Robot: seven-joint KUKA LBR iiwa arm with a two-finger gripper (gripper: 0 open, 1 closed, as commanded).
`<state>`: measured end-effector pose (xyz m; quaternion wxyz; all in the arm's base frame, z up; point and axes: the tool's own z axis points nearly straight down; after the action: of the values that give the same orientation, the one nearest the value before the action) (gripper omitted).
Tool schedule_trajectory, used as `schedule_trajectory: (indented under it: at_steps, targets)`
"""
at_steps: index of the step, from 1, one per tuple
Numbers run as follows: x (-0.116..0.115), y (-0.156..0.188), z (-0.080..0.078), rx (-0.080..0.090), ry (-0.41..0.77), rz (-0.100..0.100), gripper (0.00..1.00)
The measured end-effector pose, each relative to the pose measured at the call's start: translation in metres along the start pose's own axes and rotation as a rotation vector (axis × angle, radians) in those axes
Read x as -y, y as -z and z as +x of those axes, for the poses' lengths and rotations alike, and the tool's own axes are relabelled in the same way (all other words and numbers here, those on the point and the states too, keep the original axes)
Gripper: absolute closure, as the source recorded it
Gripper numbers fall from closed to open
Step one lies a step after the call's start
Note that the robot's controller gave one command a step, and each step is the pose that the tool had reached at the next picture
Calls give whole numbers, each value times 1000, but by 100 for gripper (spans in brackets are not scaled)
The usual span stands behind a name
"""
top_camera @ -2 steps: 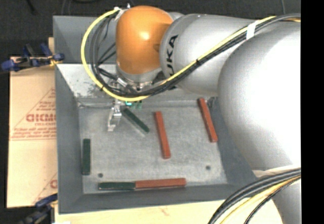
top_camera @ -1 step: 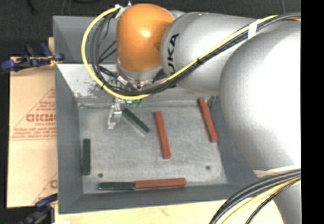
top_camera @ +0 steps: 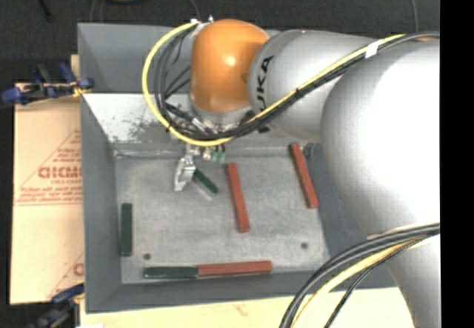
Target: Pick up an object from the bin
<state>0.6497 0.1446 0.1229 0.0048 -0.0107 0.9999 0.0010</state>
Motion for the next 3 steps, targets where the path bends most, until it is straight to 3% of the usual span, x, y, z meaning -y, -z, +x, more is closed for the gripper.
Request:
schedule_trajectory:
  at_steps: [1,2,3]
  targets:
    - [17,-18,-2,-3,-3,2,0]
    - [18,-16,25,-12,155,3,0]
    - [83,-41,46,3,-105,-11,100]
